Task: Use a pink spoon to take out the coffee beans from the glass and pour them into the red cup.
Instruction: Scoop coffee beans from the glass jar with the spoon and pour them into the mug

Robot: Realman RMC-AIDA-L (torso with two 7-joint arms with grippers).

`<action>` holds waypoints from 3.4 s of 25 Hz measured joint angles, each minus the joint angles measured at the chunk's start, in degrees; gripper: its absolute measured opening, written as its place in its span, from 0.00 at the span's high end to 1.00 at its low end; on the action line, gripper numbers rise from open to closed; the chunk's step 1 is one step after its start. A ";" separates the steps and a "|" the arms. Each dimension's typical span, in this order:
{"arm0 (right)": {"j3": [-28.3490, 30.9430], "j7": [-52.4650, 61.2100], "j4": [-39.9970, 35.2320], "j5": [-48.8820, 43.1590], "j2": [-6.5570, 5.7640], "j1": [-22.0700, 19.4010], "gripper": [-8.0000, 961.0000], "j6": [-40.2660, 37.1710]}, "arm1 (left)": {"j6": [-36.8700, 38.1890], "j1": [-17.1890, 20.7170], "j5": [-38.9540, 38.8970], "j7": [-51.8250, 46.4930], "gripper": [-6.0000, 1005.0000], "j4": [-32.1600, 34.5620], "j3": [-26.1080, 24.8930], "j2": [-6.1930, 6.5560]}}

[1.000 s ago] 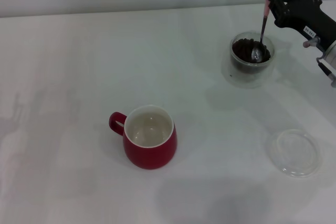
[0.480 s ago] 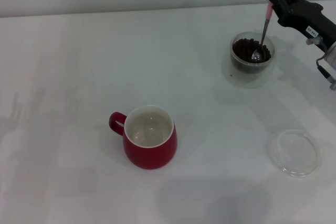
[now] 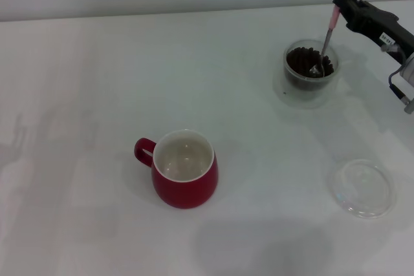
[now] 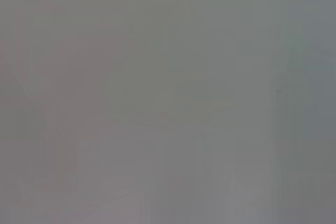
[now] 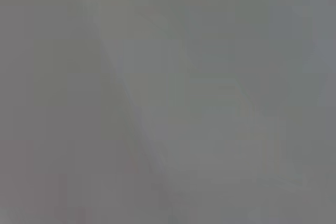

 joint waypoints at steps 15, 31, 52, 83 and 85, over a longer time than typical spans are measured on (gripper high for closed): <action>-0.22 14.94 -0.01 2.27 -0.05 0.03 0.83 4.89 | 0.27 0.25 0.00 0.18 0.27 0.00 0.00 0.00; 0.11 28.97 -0.23 3.92 -0.61 -0.51 0.82 7.21 | 0.64 0.71 -0.14 0.53 0.27 -0.78 0.00 0.00; -4.31 37.14 -2.41 6.05 -0.65 0.22 0.82 6.70 | 0.27 0.49 -0.17 0.54 0.27 -1.60 0.00 0.09; -42.90 49.89 -12.82 16.49 0.34 0.25 0.81 1.08 | 0.17 0.79 -1.34 0.25 0.27 -1.66 0.33 -0.18; -45.03 49.11 -14.30 17.19 0.34 0.19 0.81 2.27 | 0.17 0.77 -1.44 0.26 0.27 -1.66 0.18 -0.18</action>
